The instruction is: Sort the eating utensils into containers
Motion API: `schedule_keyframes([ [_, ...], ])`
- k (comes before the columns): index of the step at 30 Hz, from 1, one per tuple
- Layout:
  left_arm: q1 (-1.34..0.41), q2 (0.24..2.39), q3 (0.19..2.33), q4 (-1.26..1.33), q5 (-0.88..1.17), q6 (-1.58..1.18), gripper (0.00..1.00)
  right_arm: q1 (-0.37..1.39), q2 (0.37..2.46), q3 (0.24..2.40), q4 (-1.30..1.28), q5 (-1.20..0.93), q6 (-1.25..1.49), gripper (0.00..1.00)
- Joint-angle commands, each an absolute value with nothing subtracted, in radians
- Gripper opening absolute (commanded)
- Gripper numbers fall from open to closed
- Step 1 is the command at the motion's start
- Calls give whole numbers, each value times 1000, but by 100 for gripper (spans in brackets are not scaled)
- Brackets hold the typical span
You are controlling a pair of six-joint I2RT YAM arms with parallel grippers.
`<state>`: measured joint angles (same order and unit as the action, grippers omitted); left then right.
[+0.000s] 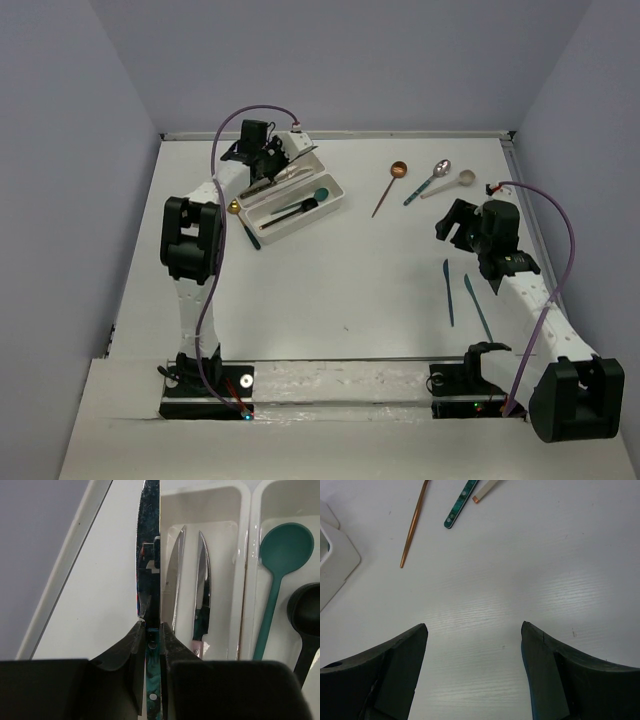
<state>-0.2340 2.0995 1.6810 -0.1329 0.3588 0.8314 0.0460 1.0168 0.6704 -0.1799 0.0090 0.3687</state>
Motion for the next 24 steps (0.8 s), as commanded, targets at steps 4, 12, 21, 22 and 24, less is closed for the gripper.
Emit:
schedule_keyframes([
  [4,-250,2078,1666,-92,365,861,0,40,1009,664,-167,28,353,81],
  [12,-250,2060,1670,-132,338,822,52,40,1012,666,-167,23,351,82],
  [21,-244,1913,1684,-100,180,617,77,40,1009,661,-166,17,354,82],
  [22,-236,1875,1680,-91,154,577,77,40,1006,661,-166,15,356,82],
  [24,-215,1826,1634,-62,117,502,76,40,1002,660,-167,12,354,82],
])
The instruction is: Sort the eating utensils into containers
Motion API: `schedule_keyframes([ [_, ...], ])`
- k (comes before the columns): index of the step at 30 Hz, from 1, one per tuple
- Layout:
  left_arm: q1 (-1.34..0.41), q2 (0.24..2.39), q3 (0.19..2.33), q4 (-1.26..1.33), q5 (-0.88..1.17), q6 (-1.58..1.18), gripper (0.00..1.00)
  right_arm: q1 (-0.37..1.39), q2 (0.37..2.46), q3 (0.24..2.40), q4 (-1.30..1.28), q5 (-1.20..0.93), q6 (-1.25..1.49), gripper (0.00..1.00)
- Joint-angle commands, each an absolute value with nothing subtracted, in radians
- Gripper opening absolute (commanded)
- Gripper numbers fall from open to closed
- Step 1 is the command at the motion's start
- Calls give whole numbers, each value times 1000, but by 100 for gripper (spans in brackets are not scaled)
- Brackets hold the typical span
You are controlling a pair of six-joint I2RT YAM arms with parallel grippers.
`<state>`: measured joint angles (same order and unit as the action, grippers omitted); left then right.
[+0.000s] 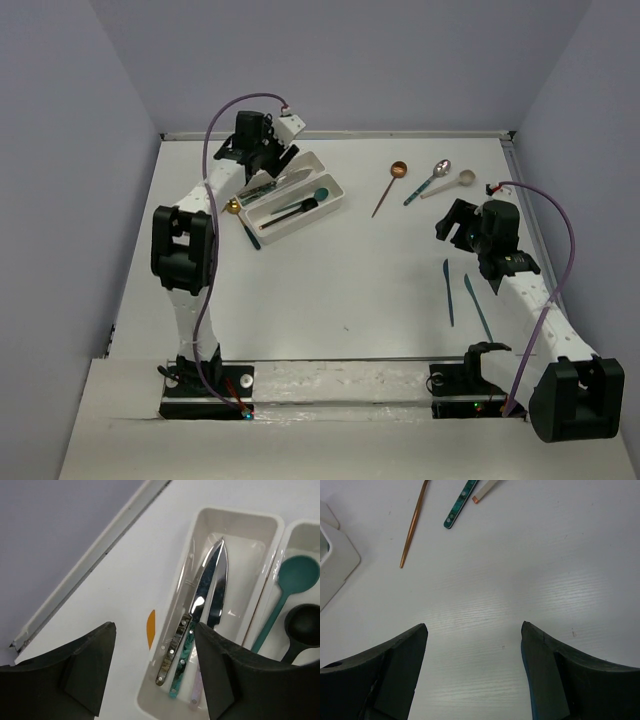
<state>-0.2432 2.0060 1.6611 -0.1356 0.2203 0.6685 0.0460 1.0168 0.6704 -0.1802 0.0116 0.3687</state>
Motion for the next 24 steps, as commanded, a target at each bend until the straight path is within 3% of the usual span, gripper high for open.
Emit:
schedule_keyframes([
  [1,-177,1798,1614,-55,120,450,72,40,999,658,-167,12,354,82],
  [2,-152,1749,1588,-54,136,434,67,40,991,657,-166,11,356,82],
  [3,-123,1727,1536,-55,199,428,57,40,989,654,-164,9,356,82],
  [6,-11,1668,1427,-60,305,448,42,40,991,657,-166,8,357,82],
  [8,60,1657,1357,-75,354,544,43,40,997,658,-163,8,359,82],
  [11,68,1680,1286,-107,371,645,57,40,999,655,-161,-20,362,82],
  [12,67,1687,1249,-106,383,681,66,40,999,655,-161,-21,362,82],
  [14,64,1721,1230,-88,379,690,69,40,997,652,-161,-20,361,82],
  [24,66,1879,1261,-89,315,762,56,40,968,644,-161,-9,357,82],
])
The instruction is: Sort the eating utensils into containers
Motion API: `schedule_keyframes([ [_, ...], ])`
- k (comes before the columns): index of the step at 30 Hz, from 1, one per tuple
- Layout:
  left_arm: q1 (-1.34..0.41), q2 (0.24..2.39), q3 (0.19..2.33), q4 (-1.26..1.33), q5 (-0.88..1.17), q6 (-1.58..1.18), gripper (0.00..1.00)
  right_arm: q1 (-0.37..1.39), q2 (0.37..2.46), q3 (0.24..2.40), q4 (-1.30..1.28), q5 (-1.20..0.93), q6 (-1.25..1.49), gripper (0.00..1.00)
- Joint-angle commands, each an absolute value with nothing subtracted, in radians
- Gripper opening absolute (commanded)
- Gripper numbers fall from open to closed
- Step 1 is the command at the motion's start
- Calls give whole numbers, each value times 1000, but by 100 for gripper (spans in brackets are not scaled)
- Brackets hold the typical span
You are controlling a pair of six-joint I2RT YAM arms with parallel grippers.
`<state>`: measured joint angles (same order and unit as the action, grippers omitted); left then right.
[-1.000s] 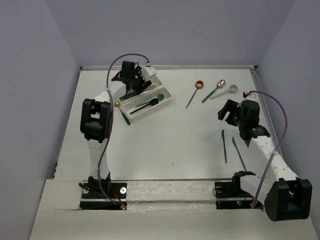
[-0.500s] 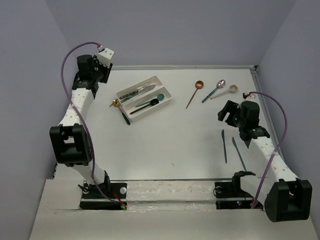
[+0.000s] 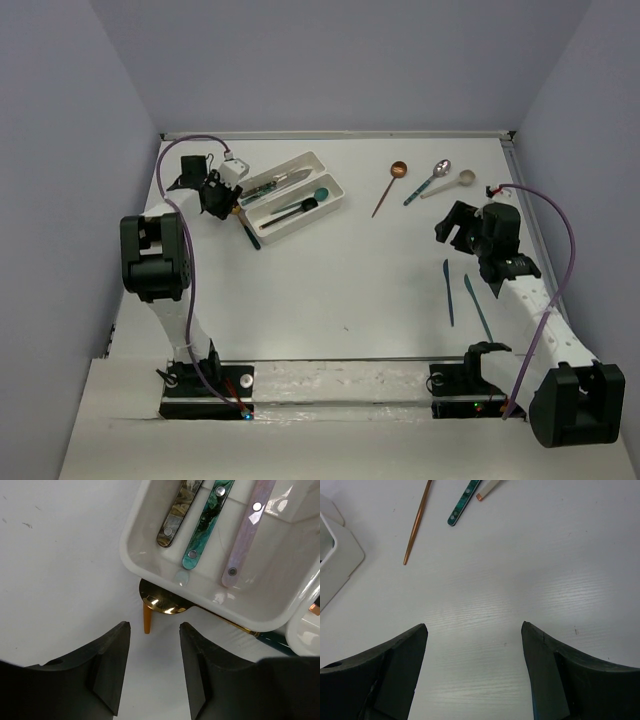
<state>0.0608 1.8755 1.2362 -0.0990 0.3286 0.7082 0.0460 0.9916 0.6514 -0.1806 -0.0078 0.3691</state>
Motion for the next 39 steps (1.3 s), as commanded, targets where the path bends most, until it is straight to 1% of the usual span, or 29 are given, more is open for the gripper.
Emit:
schedule_keyframes([
  [1,69,1888,1262,-90,305,768,55,40,968,644,-163,-9,357,82],
  [5,72,1920,1267,-92,281,785,49,40,974,646,-160,-11,359,82],
  [12,75,1965,1305,-86,268,784,45,40,976,646,-161,-11,359,82],
  [17,74,1997,1341,-87,267,765,38,40,974,646,-161,-9,359,82],
  [18,75,2005,1348,-94,273,764,35,40,974,644,-161,-8,357,82],
  [20,75,2009,1353,-112,282,770,31,40,974,644,-163,-8,356,82],
  [21,75,2010,1354,-132,290,776,27,40,973,644,-161,-8,356,82],
  [23,77,2010,1353,-156,298,794,23,40,973,646,-163,-6,356,82],
  [26,84,2011,1348,-210,302,819,10,40,973,646,-163,-6,356,82],
  [27,89,2013,1350,-225,299,821,0,40,973,646,-163,-6,357,82],
  [34,199,1997,1330,-245,282,781,0,40,963,647,-166,-6,354,82],
  [38,244,1893,1203,-259,299,874,0,40,963,647,-164,-6,354,82],
  [39,247,1872,1139,-259,299,900,0,40,965,649,-166,-6,354,82],
])
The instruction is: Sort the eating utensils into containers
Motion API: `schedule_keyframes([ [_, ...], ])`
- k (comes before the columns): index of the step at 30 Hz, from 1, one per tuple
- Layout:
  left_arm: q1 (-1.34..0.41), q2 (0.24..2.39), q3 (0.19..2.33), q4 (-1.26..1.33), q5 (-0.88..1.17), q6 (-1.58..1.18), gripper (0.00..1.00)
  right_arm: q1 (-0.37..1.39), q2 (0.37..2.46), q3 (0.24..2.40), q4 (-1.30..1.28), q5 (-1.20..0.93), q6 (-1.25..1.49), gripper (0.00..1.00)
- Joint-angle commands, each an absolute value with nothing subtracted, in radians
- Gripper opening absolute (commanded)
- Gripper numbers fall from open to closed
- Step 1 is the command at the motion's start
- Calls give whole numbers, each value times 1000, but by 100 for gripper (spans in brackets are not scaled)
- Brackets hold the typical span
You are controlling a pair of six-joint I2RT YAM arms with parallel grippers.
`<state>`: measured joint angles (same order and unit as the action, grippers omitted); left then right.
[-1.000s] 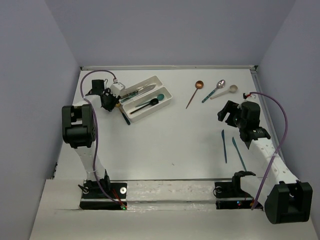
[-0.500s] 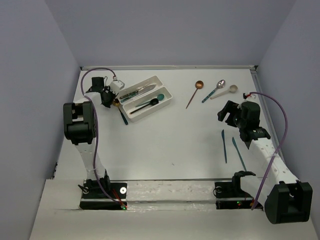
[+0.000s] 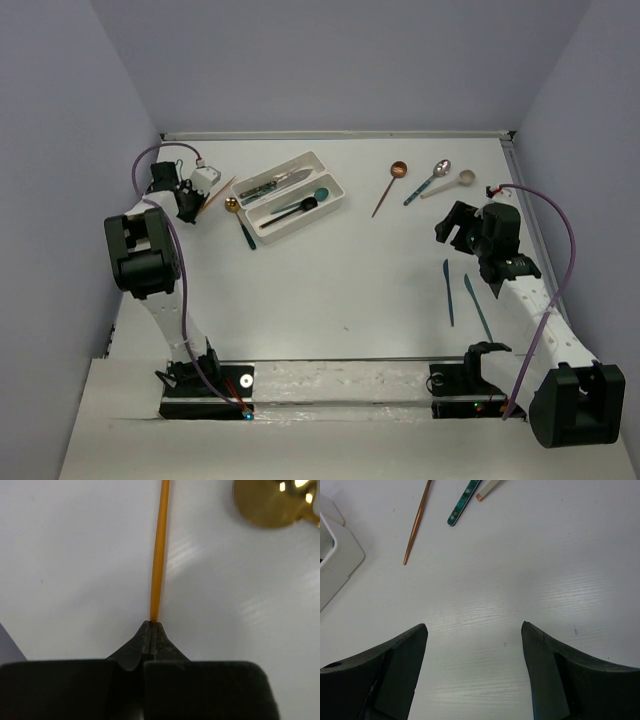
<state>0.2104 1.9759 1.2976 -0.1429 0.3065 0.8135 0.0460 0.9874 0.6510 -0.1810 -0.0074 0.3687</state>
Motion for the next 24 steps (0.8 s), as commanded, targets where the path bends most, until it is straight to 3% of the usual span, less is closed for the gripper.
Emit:
schedule_keyframes([
  [1,255,1849,1109,-259,293,922,0,40,965,649,-164,-6,354,82],
  [7,273,1747,974,-296,262,1023,1,40,960,646,-164,-6,356,82],
  [8,272,1746,980,-319,267,1032,7,40,960,646,-166,-6,356,82],
  [9,273,1746,991,-333,281,1031,22,40,962,646,-166,-6,356,82],
  [12,272,1764,1057,-354,349,987,35,40,959,646,-164,-6,356,82],
  [24,203,1934,1291,-362,446,859,41,40,946,641,-164,-6,357,82],
])
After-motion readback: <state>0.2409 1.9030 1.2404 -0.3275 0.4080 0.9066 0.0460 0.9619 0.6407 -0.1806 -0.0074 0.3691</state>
